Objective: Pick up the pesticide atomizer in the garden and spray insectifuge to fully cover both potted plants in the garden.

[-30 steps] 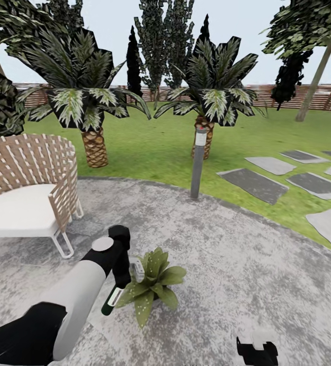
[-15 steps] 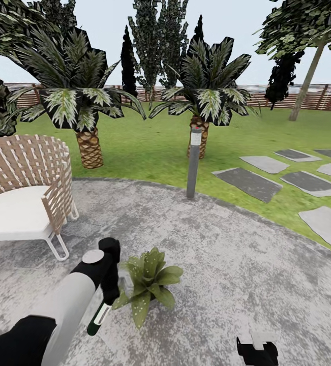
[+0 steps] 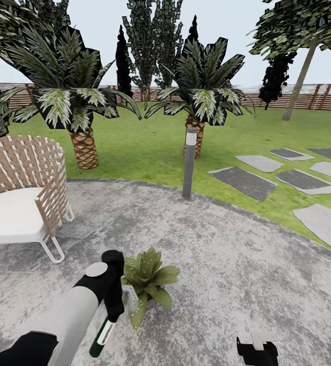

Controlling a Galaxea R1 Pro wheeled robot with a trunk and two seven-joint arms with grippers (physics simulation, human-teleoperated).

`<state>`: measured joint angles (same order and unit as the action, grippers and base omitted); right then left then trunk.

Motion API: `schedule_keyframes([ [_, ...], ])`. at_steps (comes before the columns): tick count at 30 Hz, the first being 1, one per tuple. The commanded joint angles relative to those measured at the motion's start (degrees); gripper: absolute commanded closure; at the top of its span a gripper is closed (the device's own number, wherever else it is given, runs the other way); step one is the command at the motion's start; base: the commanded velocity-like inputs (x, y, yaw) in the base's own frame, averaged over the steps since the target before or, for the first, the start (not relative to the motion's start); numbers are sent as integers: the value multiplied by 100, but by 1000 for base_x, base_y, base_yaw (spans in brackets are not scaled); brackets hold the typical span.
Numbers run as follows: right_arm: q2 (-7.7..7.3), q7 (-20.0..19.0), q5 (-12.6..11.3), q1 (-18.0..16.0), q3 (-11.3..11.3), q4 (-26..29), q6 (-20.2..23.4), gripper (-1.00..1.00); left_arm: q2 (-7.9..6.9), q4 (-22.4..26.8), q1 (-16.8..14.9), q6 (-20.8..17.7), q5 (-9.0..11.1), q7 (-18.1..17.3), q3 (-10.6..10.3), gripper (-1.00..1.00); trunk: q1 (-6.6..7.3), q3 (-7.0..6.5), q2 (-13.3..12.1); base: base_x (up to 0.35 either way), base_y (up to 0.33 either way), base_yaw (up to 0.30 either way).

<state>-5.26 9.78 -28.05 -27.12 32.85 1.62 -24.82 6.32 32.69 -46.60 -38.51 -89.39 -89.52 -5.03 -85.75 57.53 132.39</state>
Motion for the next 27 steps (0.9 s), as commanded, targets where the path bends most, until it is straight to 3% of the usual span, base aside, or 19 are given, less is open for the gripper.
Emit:
schedule_keyframes([
  [1,-1,24,-34,-2,48,5,-5,-100,6,8,-10,-87,-41,-48,-16,100,1,5,2,0,0,0],
  [9,-1,24,-25,-1,55,-1,-5,-100,-144,-61,30,-130,-54,-48,0,100,1,5,2,0,0,0],
  [13,-1,24,-25,-1,55,-1,-5,-100,-65,-59,36,-142,-31,-48,8,100,1,5,2,0,0,0],
  [17,-1,24,-25,0,55,0,-5,-100,112,-17,37,-148,-19,-48,11,100,1,5,2,0,-63,0],
  [25,-1,24,-25,0,49,-3,-5,-100,70,-5,37,-148,-17,-48,16,100,1,5,2,-15,-169,-2],
  [27,-1,24,-25,-2,52,-4,-5,-100,24,-42,39,-148,-17,90,78,100,1,2,2,-6,-16,-106],
])
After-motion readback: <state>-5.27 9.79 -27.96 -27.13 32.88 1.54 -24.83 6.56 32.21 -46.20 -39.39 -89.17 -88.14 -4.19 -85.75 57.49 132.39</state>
